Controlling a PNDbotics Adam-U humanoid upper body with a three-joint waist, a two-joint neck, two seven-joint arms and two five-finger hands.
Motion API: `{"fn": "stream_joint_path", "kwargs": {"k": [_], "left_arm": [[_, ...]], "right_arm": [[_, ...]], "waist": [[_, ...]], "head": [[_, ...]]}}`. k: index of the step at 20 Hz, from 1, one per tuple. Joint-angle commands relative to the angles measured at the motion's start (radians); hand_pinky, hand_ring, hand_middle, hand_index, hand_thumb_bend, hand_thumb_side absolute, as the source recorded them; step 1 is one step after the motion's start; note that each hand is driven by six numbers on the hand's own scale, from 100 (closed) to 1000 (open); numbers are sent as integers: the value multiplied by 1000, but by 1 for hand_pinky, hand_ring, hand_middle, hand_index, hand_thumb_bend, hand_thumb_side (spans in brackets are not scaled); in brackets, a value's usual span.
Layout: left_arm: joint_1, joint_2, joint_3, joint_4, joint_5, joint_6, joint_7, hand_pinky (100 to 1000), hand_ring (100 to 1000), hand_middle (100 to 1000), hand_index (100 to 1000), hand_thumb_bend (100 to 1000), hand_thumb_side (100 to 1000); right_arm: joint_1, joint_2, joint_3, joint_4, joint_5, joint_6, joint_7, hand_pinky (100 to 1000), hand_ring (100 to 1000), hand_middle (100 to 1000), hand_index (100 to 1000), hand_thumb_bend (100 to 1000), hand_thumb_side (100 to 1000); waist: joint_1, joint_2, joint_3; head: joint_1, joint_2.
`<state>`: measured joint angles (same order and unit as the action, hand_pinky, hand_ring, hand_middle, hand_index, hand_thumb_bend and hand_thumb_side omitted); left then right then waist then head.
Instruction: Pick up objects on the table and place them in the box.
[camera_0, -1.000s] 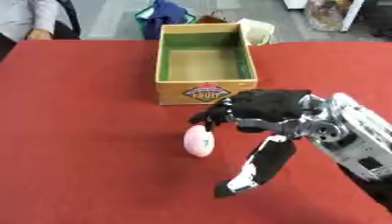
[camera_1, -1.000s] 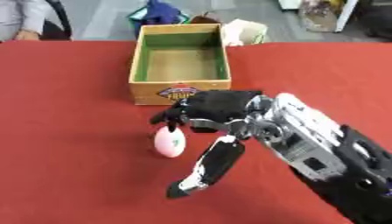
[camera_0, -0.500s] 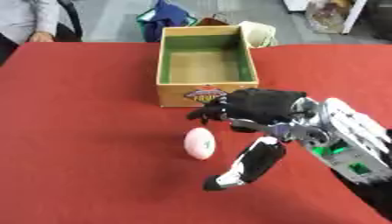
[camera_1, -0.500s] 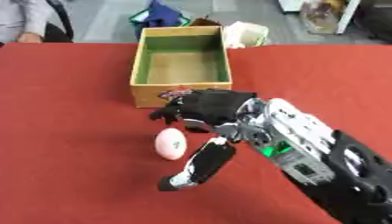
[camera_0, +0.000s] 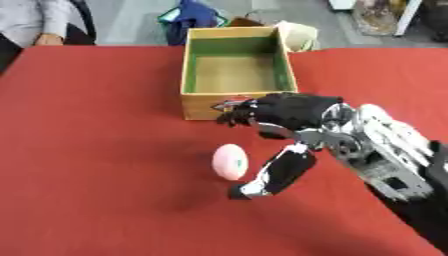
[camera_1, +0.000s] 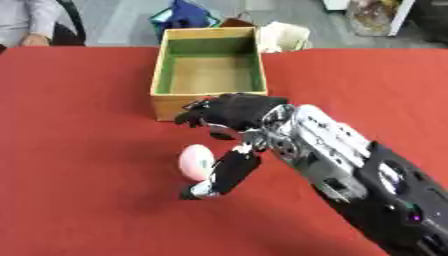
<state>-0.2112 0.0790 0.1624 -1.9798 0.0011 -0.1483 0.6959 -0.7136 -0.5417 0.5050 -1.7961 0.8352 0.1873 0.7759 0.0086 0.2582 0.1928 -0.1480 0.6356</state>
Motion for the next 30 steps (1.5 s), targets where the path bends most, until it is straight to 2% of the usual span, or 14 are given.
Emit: {"fn": "stream_joint_path", "kwargs": {"k": [1, 5, 11, 17, 24, 27, 29, 30], "left_arm": [[-4, 9, -2, -20, 2, 0, -5, 374, 320, 358, 500, 100, 458], [-4, 7, -3, -20, 4, 0, -6, 374, 320, 358, 499, 100, 459], [-4, 4, -3, -20, 5, 0, -7, 374, 320, 358, 499, 100, 459], [-5, 4, -2, -20, 4, -1, -7, 375, 321, 358, 500, 100, 461], [-7, 4, -2, -20, 3, 0, -10, 376, 321, 359, 500, 100, 464], [-8, 4, -2, -20, 3, 0, -12, 376, 321, 359, 500, 100, 466], [-9, 3, -2, -20, 3, 0, -13, 376, 321, 359, 500, 100, 467], [-9, 3, -3, -20, 3, 0, -13, 376, 321, 359, 500, 100, 467]], "right_arm": [[-21, 12, -11, 75, 7, 3, -44, 695, 797, 782, 970, 557, 662], [-26, 28, -8, 146, 11, 1, -89, 692, 795, 772, 961, 531, 646], [-24, 44, -3, 216, 17, -16, -113, 688, 790, 754, 941, 535, 615], [-5, 32, 6, 165, -18, -34, -119, 681, 772, 694, 863, 551, 567], [13, 17, 12, 99, -35, -37, -166, 659, 730, 613, 765, 519, 430], [17, 20, 16, 105, -33, -38, -191, 637, 699, 565, 722, 475, 360], [20, 23, 19, 114, -35, -36, -203, 618, 674, 531, 691, 377, 309], [21, 25, 20, 119, -36, -34, -208, 601, 649, 507, 666, 285, 263]], "waist": [[1, -11, 4], [0, -6, 7], [0, -2, 11], [-1, -1, 9], [-2, 0, 9], [-3, 1, 11], [-3, 1, 13], [-3, 2, 14]], "head": [[-3, -8], [-1, -9], [-3, -5], [0, 2], [3, 0], [3, 1], [4, 1], [4, 2]]}}
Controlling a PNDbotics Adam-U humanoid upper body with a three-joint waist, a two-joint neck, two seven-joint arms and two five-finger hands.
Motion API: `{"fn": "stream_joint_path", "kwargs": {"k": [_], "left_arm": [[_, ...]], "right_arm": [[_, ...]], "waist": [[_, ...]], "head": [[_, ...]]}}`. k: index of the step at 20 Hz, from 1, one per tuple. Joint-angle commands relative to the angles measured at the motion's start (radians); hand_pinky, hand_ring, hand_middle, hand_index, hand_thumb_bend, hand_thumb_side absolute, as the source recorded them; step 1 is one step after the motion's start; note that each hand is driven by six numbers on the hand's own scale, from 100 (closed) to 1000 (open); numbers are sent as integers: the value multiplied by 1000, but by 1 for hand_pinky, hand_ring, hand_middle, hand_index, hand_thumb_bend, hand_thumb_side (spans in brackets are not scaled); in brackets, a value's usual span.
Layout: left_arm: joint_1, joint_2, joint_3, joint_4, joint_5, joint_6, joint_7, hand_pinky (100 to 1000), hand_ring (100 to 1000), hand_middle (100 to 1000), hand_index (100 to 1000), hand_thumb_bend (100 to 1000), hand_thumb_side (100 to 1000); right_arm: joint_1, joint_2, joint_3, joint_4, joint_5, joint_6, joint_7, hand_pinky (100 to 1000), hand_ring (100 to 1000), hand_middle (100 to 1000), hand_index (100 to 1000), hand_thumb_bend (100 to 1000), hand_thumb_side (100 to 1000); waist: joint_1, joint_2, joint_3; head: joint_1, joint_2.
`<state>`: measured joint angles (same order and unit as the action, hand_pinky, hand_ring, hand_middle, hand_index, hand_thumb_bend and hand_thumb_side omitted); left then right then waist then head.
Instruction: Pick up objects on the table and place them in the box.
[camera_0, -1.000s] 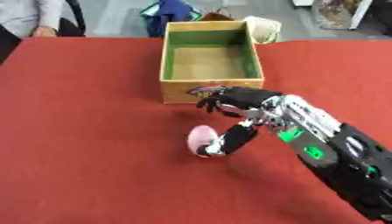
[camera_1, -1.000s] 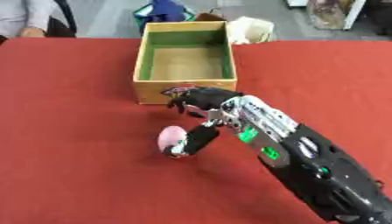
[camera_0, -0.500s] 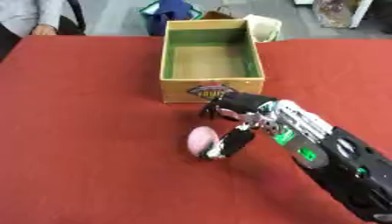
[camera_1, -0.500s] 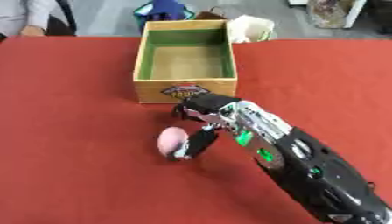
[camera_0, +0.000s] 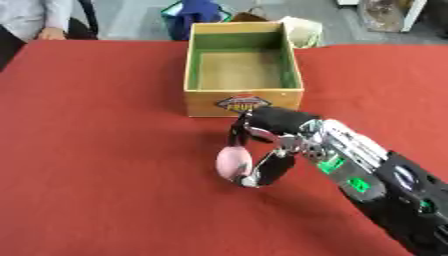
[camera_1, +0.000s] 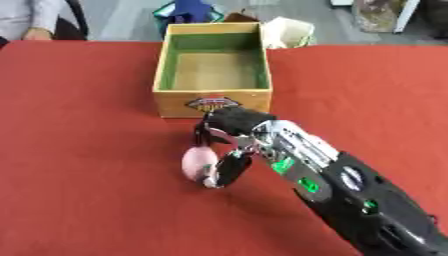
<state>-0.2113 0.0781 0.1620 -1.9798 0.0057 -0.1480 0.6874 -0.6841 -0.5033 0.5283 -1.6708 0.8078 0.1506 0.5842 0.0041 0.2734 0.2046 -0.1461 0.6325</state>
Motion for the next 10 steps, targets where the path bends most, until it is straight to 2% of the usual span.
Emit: {"fn": "stream_joint_path", "kwargs": {"k": [1, 2, 4, 8, 9, 10], "left_arm": [[-10, 3, -2, -20, -1, -1, -5, 376, 321, 359, 500, 100, 467], [-10, 3, -3, -20, -1, -1, -5, 376, 321, 359, 500, 100, 467], [-11, 2, -3, -20, -1, -1, -6, 376, 321, 359, 500, 100, 468], [-14, 2, -4, -20, -1, -1, -8, 376, 322, 359, 500, 100, 468], [-14, 2, -4, -20, -1, -1, -8, 376, 322, 359, 500, 100, 468], [-14, 1, -4, -20, -1, -1, -8, 376, 322, 359, 500, 100, 468]], "right_arm": [[-7, -11, -2, 0, -9, 5, -22, 594, 639, 501, 657, 239, 234], [-5, -9, 0, 8, -8, 7, -26, 592, 644, 507, 662, 219, 215], [-3, -6, 3, 22, -2, 7, -29, 594, 647, 532, 689, 257, 235], [-3, 4, 10, 59, 18, -6, -33, 606, 663, 569, 736, 270, 241], [-3, 7, 11, 69, 22, -11, -31, 604, 659, 559, 723, 251, 228], [-4, 10, 11, 78, 26, -17, -32, 599, 651, 533, 695, 196, 205]], "waist": [[1, -13, 3], [1, -13, 4], [0, -13, 6], [-1, -13, 10], [-1, -13, 11], [-1, -14, 12]], "head": [[2, 5], [2, 5], [2, 5], [1, 2], [0, 1], [0, 0]]}}
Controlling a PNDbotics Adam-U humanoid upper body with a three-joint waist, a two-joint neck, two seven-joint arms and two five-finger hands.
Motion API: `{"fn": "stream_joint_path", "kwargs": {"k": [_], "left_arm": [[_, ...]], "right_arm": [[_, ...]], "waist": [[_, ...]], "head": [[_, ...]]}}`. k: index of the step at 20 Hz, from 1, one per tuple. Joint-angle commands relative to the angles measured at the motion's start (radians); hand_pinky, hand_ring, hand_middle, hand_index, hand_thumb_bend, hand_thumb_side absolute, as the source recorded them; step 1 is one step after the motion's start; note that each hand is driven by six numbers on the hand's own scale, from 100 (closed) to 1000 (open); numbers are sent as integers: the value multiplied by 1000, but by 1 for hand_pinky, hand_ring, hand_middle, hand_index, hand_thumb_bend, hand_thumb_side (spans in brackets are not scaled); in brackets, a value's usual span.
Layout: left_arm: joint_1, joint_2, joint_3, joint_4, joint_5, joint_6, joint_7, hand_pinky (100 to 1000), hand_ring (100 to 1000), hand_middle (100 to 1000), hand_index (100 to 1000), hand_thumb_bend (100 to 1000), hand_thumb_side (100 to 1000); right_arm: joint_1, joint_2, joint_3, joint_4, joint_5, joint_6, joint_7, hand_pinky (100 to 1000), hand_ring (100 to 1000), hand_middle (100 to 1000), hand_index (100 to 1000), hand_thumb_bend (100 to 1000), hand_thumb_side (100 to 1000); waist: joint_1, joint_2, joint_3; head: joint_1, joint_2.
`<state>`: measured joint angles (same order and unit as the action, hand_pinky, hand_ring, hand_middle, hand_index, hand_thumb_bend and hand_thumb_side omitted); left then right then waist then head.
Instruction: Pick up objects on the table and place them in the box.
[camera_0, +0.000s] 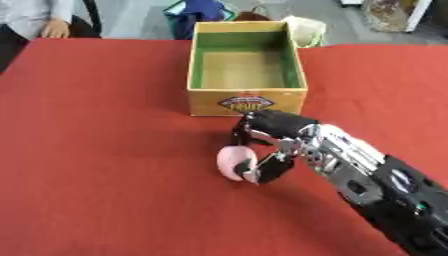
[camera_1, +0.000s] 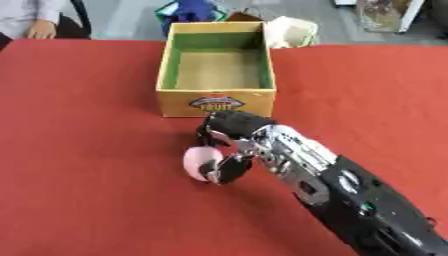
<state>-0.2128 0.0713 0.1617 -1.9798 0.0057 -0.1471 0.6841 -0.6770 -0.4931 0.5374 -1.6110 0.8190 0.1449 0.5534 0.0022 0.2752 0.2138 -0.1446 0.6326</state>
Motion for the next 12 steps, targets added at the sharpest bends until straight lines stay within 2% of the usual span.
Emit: {"fn": "stream_joint_path", "kwargs": {"k": [1, 4, 10, 12], "left_arm": [[-13, 8, -3, -20, -1, -2, -4, 376, 322, 359, 500, 100, 469], [-13, 8, -4, -20, -2, 0, -7, 377, 322, 359, 500, 100, 469], [-11, 9, -3, -20, -2, 2, -9, 377, 321, 359, 500, 100, 470], [-11, 8, -4, -20, -1, 3, -9, 377, 321, 359, 500, 100, 470]], "right_arm": [[-11, 2, 0, 23, 16, -15, -7, 590, 643, 495, 650, 100, 164], [-10, 4, -6, 19, 6, -14, -49, 555, 614, 442, 552, 100, 100], [-12, -6, -25, -57, -64, 44, -146, 473, 534, 323, 346, 100, 100], [-16, -13, -35, -96, -96, 74, -176, 455, 513, 289, 312, 100, 100]], "waist": [[1, -15, 3], [1, -14, 1], [1, -13, -3], [1, -12, -4]], "head": [[-2, -1], [-1, -1], [2, 1], [3, 0]]}}
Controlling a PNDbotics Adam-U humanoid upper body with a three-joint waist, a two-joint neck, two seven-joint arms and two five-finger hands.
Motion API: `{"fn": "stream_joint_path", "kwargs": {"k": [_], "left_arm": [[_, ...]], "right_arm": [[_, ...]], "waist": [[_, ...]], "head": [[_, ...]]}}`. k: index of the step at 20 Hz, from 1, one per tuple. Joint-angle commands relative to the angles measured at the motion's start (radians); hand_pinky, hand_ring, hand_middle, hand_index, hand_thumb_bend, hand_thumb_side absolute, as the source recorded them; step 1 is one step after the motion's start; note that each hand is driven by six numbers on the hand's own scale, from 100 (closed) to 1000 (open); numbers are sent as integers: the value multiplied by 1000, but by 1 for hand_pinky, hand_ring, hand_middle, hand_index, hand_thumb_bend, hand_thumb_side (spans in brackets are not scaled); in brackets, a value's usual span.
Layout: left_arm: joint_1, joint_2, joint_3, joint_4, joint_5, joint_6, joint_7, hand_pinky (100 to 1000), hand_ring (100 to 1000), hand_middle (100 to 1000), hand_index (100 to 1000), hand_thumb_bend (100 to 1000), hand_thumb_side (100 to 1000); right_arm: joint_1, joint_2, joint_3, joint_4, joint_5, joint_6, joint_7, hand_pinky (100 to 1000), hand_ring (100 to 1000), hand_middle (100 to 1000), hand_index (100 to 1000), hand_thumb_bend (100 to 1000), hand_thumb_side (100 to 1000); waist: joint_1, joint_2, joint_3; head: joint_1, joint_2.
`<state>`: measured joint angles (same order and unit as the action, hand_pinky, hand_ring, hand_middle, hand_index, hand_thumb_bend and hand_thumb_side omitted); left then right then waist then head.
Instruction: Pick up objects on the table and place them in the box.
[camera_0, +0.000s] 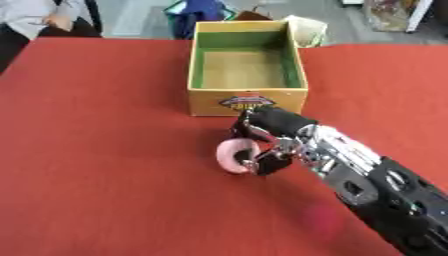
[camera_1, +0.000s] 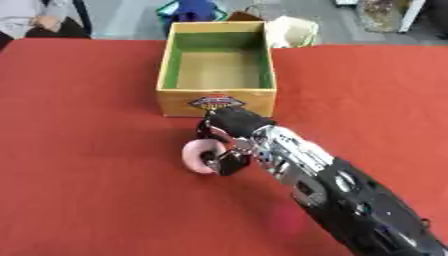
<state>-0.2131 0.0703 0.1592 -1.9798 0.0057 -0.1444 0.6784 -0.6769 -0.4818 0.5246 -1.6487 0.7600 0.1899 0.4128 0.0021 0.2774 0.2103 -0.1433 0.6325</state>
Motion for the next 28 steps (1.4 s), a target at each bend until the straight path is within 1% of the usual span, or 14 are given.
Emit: {"fn": "stream_joint_path", "kwargs": {"k": [1, 4, 8, 9, 14, 17, 19, 21, 24, 28], "left_arm": [[-10, 9, -1, -20, -1, 0, -3, 376, 321, 358, 500, 100, 470], [-9, 10, 0, -20, 0, 1, -3, 377, 321, 358, 500, 100, 470], [-7, 11, 0, -20, 1, 1, -2, 377, 321, 358, 499, 100, 477], [-7, 12, 0, -20, 2, 1, -2, 377, 321, 358, 499, 100, 491], [-3, 13, -1, -20, 6, 1, -2, 379, 320, 357, 498, 100, 489], [-3, 13, -3, -20, 9, 3, -5, 379, 319, 357, 497, 100, 487], [-3, 13, -5, -20, 12, 3, -7, 380, 319, 356, 496, 100, 477], [-3, 12, -8, -20, 15, 4, -10, 380, 318, 356, 495, 100, 484], [-4, 10, -12, -20, 21, 6, -14, 381, 318, 355, 494, 100, 486], [-9, 7, -19, -20, 29, 4, -21, 382, 317, 355, 493, 100, 486]], "right_arm": [[-19, -28, -28, -78, -53, 44, -49, 447, 504, 273, 297, 100, 100], [-33, -48, -51, -140, -94, 88, -81, 422, 476, 226, 240, 100, 100], [-59, -90, -88, -222, -146, 137, -98, 414, 468, 204, 202, 100, 100], [-68, -103, -99, -240, -160, 146, -98, 413, 467, 199, 194, 100, 100], [-123, -166, -155, -316, -217, 192, -105, 409, 462, 187, 183, 100, 100], [-171, -199, -183, -338, -248, 217, -119, 409, 463, 189, 184, 100, 100], [-210, -216, -193, -322, -258, 235, -134, 409, 464, 190, 186, 100, 100], [-245, -220, -192, -278, -257, 249, -152, 407, 463, 190, 189, 100, 100], [-296, -202, -184, -175, -246, 261, -173, 400, 459, 189, 191, 100, 100], [-363, -158, -178, -9, -225, 271, -241, 388, 458, 187, 194, 100, 100]], "waist": [[1, -14, -1], [2, -13, -2], [2, -9, -3], [2, -7, -4], [7, 6, -6], [9, 17, -7], [10, 24, -4], [11, 32, 1], [15, 45, 9], [18, 62, 24]], "head": [[2, 0], [2, 0], [1, 1], [0, 2], [-15, -3], [-29, -11], [-41, -17], [-49, -23], [-52, -35], [-64, -50]]}}
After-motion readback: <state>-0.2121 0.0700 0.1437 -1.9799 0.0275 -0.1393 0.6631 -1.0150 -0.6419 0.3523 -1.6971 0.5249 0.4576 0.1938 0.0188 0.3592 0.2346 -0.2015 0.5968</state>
